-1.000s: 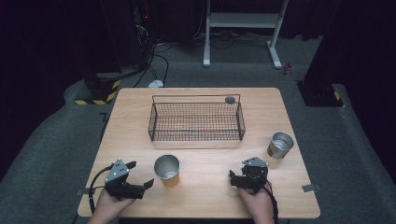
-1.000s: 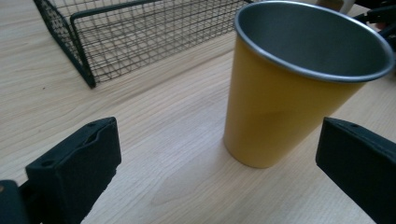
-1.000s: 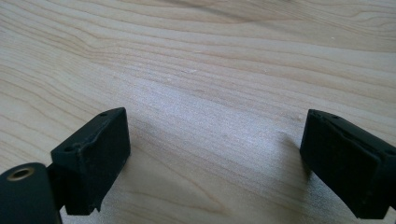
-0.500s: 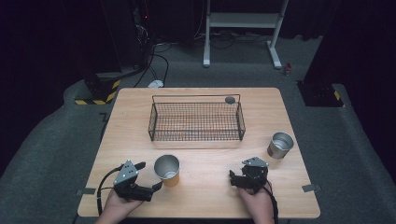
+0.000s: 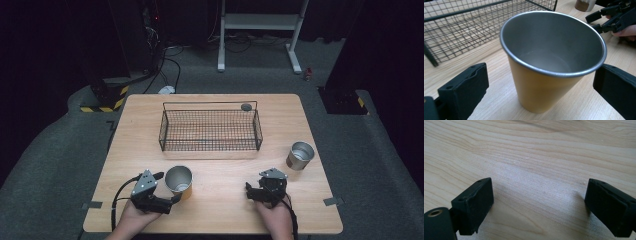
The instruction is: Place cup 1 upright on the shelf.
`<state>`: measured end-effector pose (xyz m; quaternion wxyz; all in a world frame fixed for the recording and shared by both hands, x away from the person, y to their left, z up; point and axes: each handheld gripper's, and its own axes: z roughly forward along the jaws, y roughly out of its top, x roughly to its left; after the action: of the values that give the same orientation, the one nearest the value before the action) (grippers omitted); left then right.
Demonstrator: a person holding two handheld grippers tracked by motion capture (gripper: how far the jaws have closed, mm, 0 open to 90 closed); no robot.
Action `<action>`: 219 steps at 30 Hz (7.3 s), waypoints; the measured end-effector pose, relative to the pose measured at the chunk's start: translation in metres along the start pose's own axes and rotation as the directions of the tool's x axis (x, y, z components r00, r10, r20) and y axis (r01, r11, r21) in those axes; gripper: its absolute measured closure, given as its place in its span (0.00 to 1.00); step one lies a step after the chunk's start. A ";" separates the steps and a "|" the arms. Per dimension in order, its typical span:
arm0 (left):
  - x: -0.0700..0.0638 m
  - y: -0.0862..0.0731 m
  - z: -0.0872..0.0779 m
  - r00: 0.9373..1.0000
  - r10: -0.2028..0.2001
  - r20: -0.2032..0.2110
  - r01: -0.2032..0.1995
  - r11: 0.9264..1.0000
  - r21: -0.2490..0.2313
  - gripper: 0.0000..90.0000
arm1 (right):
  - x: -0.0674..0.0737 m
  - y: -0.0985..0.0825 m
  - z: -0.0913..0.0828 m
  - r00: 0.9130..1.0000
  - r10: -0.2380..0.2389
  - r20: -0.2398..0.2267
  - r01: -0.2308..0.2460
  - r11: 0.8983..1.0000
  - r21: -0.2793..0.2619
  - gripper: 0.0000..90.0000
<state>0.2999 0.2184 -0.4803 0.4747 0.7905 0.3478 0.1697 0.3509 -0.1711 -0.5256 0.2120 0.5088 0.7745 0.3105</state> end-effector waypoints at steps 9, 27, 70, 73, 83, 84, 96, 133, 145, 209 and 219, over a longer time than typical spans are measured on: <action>-0.006 0.007 0.017 0.999 0.032 -0.020 -0.031 0.999 0.029 0.01 | 0.000 0.000 0.000 1.000 0.000 0.000 0.000 1.000 0.000 0.09; -0.007 0.011 0.016 0.999 0.043 -0.023 -0.043 0.999 -0.024 0.15 | 0.000 0.000 0.000 1.000 -0.003 0.000 0.003 1.000 0.000 0.09; 0.026 0.079 0.022 0.998 -0.032 -0.046 0.027 0.994 -0.104 0.15 | 0.000 0.000 0.000 1.000 0.000 -0.002 0.000 1.000 0.001 0.10; 0.030 0.082 0.022 0.998 -0.041 -0.046 0.035 0.993 -0.109 0.15 | 0.000 0.000 0.000 1.000 -0.001 -0.002 0.001 1.000 0.000 0.10; 0.045 0.095 0.027 0.996 -0.048 -0.073 0.040 0.993 -0.111 0.15 | 0.000 0.000 0.000 1.000 -0.001 -0.002 0.001 1.000 0.000 0.10; 0.045 0.095 0.027 0.996 -0.048 -0.073 0.040 0.993 -0.111 0.15 | 0.000 0.000 0.000 1.000 -0.002 -0.002 0.002 1.000 0.000 0.10; 0.065 0.111 0.040 0.990 -0.083 -0.115 0.066 0.988 -0.142 0.15 | 0.000 0.000 0.000 1.000 0.002 -0.002 -0.002 1.000 0.001 0.10; 0.101 0.152 0.106 0.970 -0.145 -0.195 0.121 0.984 -0.129 0.15 | 0.000 0.000 0.000 1.000 -0.005 -0.005 0.005 1.000 -0.001 0.10; 0.109 0.143 0.134 0.955 -0.203 -0.214 0.189 0.978 -0.087 0.15 | 0.001 0.000 0.000 1.000 -0.005 -0.002 0.005 1.000 -0.007 0.11; 0.110 0.115 0.149 0.940 -0.143 -0.310 0.175 0.982 0.077 0.03 | 0.001 -0.001 -0.001 1.000 -0.009 -0.007 0.009 1.000 -0.008 0.12; 0.109 0.120 0.142 0.939 -0.129 -0.317 0.165 0.982 0.087 0.00 | 0.001 -0.001 -0.001 1.000 -0.009 -0.007 0.009 1.000 -0.008 0.12</action>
<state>0.5081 0.1692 -0.4533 0.3802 0.7513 0.4851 0.2359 0.3497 -0.1705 -0.5256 0.2126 0.5032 0.7764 0.3144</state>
